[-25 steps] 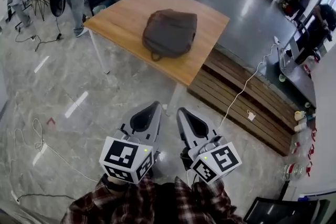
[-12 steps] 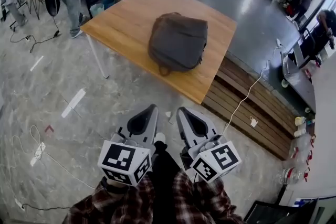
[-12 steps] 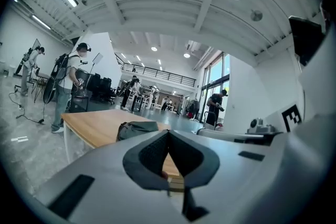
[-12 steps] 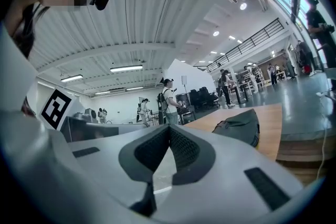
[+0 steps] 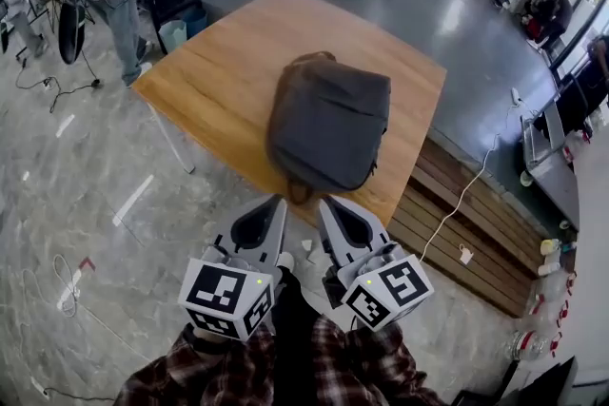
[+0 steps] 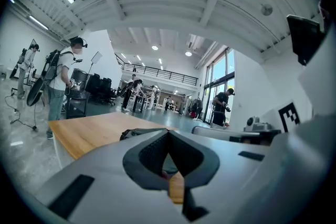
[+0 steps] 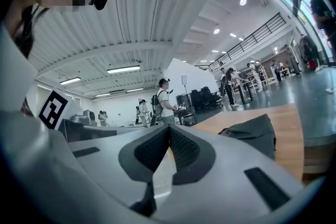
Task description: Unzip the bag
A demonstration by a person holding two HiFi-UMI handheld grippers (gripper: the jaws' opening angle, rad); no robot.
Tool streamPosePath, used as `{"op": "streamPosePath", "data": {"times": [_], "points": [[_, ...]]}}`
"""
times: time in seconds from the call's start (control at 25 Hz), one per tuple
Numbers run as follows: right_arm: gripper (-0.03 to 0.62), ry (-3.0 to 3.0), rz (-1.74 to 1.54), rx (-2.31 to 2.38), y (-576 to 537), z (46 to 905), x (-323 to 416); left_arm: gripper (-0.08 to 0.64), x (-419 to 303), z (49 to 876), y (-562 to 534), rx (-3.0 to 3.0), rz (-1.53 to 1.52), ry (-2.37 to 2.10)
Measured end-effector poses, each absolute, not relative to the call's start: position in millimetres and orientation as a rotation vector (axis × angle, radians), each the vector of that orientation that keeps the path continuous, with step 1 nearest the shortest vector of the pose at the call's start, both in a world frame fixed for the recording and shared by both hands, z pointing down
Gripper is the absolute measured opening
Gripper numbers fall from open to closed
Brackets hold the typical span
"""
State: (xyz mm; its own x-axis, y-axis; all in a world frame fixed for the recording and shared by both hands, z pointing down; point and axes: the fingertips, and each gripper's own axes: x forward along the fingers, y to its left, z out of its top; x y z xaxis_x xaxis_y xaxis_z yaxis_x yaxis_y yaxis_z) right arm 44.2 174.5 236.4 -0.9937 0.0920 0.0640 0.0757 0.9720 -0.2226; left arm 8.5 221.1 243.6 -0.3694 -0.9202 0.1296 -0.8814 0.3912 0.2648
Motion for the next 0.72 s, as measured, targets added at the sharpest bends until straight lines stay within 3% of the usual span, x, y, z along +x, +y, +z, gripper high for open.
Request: {"op": "streamPosePath", "data": {"times": [0.32, 0.72], "points": [[0.011, -3.045, 0.365, -0.084, 84.7, 226.4, -52.9, 0.009, -83.7, 227.0, 123.1, 1.665, -0.173, -2.352], [0.011, -3.009, 0.374, 0.164, 10.4, 236.4, -104.9, 0.009, -149.2, 236.1, 43.4, 1.804, -0.17, -2.191]]}}
